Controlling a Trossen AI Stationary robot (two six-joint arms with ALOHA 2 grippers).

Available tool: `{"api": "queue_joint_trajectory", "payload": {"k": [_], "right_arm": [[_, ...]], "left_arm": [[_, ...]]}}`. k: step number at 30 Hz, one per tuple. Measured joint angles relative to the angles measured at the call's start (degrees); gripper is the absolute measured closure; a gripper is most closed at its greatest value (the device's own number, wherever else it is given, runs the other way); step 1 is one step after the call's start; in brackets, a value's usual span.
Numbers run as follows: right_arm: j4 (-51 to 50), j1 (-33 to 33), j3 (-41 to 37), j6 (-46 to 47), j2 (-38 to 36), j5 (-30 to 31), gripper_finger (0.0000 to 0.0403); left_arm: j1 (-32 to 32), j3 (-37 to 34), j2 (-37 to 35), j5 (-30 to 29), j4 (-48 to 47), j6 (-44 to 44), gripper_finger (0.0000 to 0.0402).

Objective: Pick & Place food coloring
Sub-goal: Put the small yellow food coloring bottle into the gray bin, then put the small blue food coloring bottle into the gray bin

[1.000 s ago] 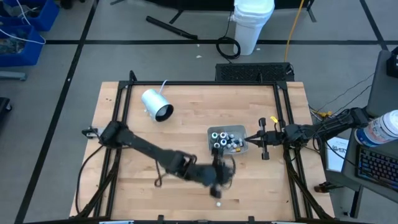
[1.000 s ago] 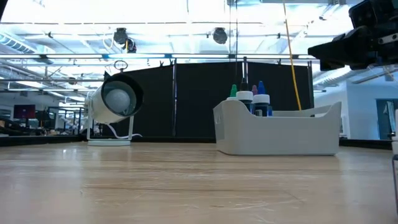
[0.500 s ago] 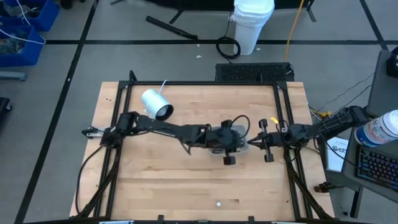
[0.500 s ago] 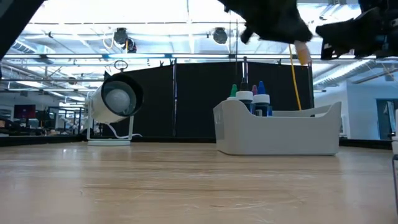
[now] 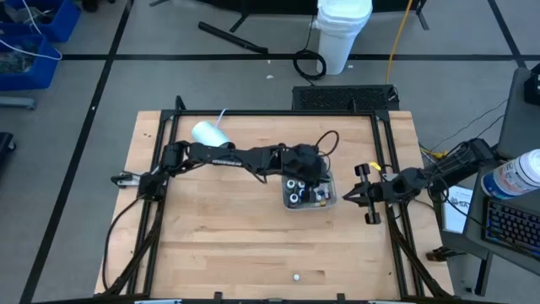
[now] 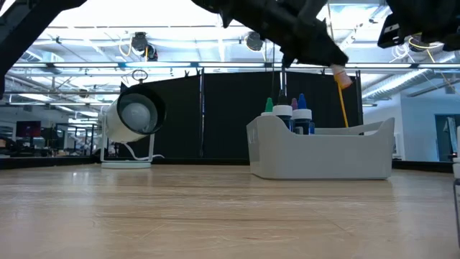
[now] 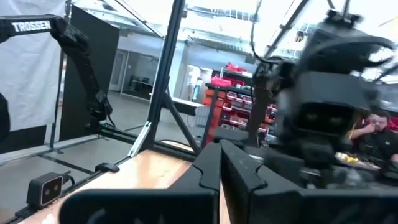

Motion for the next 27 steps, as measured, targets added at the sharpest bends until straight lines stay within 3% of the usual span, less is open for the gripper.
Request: {"api": "queue_joint_trajectory", "payload": {"k": [8,16,21,27], "right_arm": [[0.2,0.7,0.0,-2.6,0.0,0.1,0.0403],[-2.2,0.7,0.0,-2.7,0.1,0.2,0.0403],[-2.6,0.7,0.0,-2.6,0.2,0.3,0.0403],[-3.9,0.7,0.0,-1.7,0.1,0.3,0.0403]], "left_arm": [[2.3,0.3,1.7,3.7,4.2,3.2,0.0397],[3.2,0.0,3.0,3.5,3.2,5.6,0.0398],[1.7,0.1,2.1,2.7,2.8,6.6,0.0373],[-6.3,0.2,-4.4,6.2,-9.0,6.8,0.0339]]}}
